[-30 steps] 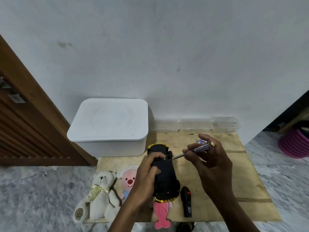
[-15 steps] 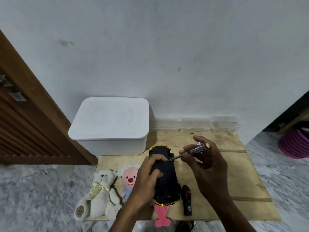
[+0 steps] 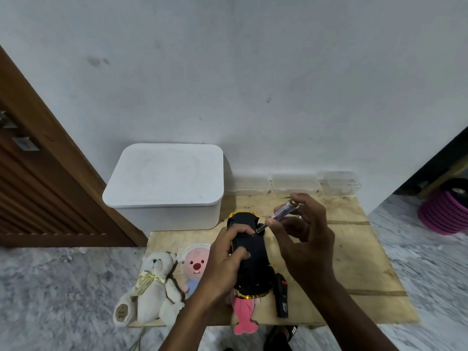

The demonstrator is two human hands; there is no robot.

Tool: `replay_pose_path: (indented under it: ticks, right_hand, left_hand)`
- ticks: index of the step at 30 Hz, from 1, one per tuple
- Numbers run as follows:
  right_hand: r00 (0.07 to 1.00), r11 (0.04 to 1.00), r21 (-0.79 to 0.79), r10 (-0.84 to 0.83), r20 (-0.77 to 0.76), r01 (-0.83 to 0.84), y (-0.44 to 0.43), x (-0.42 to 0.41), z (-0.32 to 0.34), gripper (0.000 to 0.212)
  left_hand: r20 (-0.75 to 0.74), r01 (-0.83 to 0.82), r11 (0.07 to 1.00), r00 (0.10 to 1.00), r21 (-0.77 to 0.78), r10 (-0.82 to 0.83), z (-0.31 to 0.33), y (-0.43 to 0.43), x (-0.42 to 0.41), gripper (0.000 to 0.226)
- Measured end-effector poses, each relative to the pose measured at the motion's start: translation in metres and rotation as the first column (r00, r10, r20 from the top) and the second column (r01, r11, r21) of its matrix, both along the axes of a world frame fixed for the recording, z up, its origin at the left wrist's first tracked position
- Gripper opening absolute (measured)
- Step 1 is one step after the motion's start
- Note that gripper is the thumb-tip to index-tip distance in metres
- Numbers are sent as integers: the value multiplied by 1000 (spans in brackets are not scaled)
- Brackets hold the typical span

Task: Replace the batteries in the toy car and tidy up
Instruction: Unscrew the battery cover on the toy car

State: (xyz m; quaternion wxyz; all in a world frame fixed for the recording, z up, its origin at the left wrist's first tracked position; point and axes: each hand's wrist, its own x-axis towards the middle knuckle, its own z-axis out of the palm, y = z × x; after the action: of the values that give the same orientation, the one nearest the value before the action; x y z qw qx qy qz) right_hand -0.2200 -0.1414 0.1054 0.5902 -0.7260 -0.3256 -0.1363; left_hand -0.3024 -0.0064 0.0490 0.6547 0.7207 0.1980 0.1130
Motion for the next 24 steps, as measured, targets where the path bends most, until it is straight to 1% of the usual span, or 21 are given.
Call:
replay_pose_path:
  ticks: [2, 4, 6, 9, 12, 16, 22, 24]
  right_hand:
    - [1000, 1000, 13, -20, 4, 20, 3, 1, -1, 68]
    - [999, 997, 63, -35, 1, 35, 6, 1, -1, 64]
    - [999, 994, 97, -47, -12, 48, 7, 3, 0, 56]
    - [999, 994, 110, -17, -40, 21, 5, 6, 0, 52]
    - [998, 994, 98, 46, -41, -42, 3, 7, 0, 54]
    - [992, 987, 119, 113, -63, -105, 2, 6, -4, 52]
    - [997, 990, 133, 62, -46, -55, 10, 2, -6, 72]
    - [996, 991, 117, 74, -43, -68, 11, 4, -9, 72]
  left_hand:
    - [-1, -7, 1000, 1000, -8, 7, 0, 0, 0, 44]
    - [1, -11, 1000, 1000, -18, 11, -1, 1, 0, 44]
    - [2, -18, 1000, 1000, -24, 18, -3, 1, -1, 45]
    - [16, -31, 999, 999, -14, 31, -5, 2, -2, 45]
    - [20, -37, 999, 999, -19, 37, -8, 3, -3, 45]
    - [21, -32, 999, 999, -5, 32, -10, 5, -4, 45]
    - [26, -31, 999, 999, -14, 31, -11, 6, -3, 44]
    - [22, -30, 999, 999, -14, 31, -11, 6, -3, 46]
